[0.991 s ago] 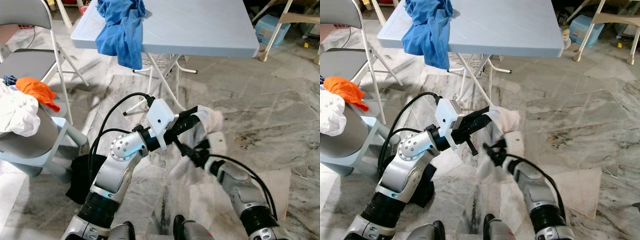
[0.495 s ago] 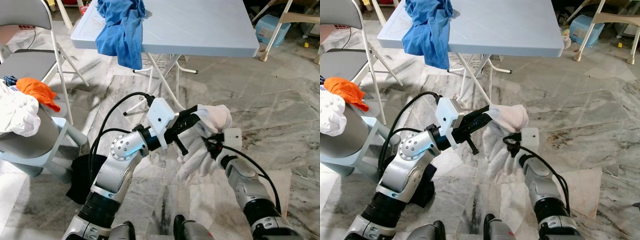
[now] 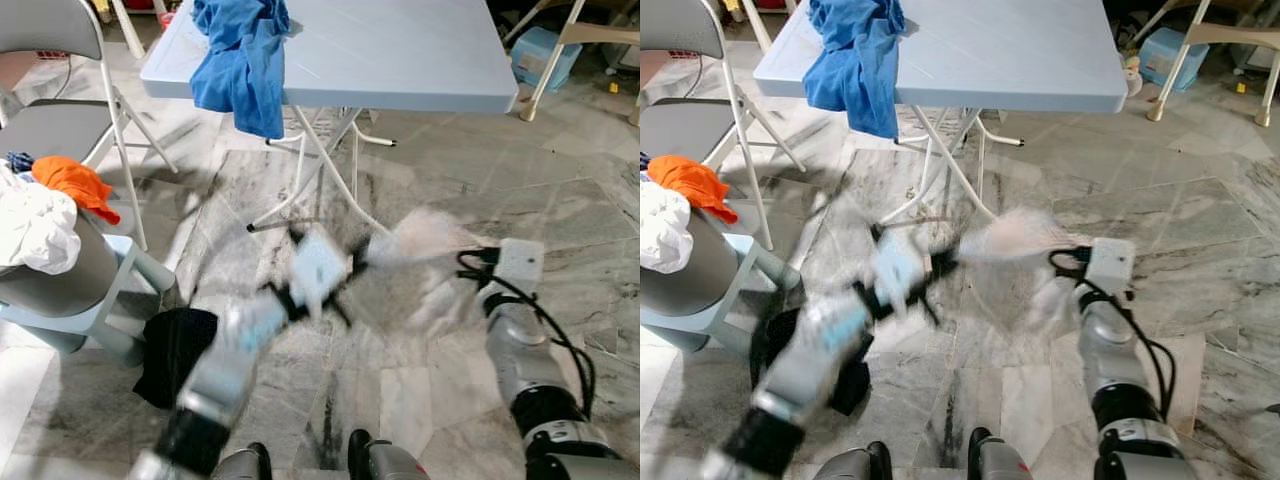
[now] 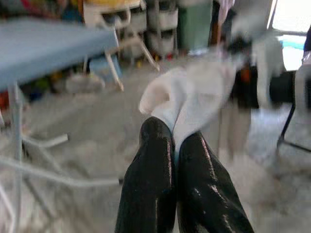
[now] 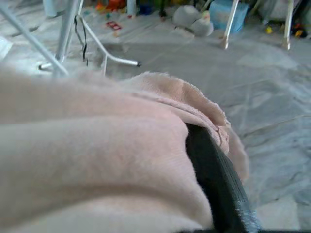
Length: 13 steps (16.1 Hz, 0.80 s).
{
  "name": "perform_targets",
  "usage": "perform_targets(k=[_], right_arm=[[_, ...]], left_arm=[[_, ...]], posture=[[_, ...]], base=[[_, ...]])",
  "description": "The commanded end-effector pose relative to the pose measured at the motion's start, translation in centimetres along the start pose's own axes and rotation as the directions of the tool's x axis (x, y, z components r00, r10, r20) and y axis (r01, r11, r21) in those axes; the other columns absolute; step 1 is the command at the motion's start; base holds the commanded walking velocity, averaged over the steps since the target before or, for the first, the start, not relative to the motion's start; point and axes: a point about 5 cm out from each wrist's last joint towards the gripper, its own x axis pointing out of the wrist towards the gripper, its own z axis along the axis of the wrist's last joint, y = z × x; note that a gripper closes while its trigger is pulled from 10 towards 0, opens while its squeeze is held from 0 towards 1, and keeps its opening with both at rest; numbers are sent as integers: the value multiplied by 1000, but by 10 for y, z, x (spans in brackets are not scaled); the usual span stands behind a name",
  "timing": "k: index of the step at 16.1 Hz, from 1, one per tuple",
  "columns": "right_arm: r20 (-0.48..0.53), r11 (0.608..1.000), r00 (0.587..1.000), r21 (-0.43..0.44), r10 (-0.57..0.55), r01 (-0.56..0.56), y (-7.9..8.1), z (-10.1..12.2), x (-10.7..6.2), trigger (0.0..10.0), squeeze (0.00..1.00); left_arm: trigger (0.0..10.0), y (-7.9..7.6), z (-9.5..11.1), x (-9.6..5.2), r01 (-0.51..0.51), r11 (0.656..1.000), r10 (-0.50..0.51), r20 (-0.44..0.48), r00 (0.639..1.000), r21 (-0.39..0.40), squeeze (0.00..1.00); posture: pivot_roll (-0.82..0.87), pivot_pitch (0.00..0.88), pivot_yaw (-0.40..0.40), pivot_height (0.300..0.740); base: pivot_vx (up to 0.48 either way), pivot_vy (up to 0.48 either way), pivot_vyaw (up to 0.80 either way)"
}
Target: Hang hanger
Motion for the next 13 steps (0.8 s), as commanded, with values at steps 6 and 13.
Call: perform_targets(k=[6, 13], right_arm=[[138, 996, 989, 69, -57, 48, -11, 34, 10, 0, 0], [202, 983, 979, 176, 15, -51, -1, 52, 13, 0, 0]], left_arm=[[10000, -7, -53, -15, -89, 996, 85, -199, 976, -11, 580], [10000, 13, -42, -16, -305, 937, 291, -105, 951, -170, 1000]], posture=[[3, 221, -10, 740], [-14, 223, -13, 740]], base=[[0, 0, 0], [0, 0, 0]])
